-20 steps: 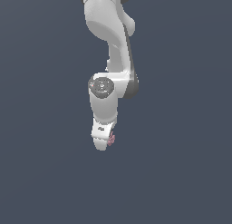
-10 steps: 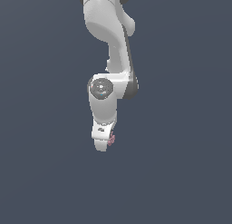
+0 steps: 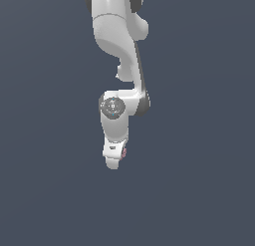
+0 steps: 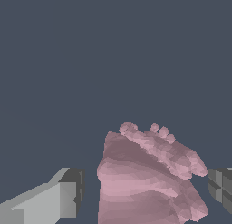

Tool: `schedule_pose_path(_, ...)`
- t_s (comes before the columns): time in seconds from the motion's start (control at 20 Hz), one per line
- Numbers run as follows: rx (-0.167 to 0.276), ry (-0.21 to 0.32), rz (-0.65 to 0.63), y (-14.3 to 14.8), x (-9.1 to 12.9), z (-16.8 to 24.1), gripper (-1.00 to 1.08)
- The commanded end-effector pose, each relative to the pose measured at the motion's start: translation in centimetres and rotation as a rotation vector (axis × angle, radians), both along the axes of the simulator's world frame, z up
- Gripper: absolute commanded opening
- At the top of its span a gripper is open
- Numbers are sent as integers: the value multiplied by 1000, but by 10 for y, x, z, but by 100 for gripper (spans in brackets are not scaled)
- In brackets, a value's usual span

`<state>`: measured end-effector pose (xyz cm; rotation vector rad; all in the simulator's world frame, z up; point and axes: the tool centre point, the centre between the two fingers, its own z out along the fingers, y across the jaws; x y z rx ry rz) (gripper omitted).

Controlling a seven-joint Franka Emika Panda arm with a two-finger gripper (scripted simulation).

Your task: Pick up the object and move it to a goal position.

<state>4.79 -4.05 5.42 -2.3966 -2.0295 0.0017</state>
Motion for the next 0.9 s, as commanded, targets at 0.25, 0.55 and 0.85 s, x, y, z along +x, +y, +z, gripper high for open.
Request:
schedule_pose_path(0.25,0,-1,0,0,2,-7,-100)
schedule_pose_path(0.55,0,-1,0,0,2,-7,-100)
schedule_pose_path(0.85,0,-1,0,1,1,-5,-100)
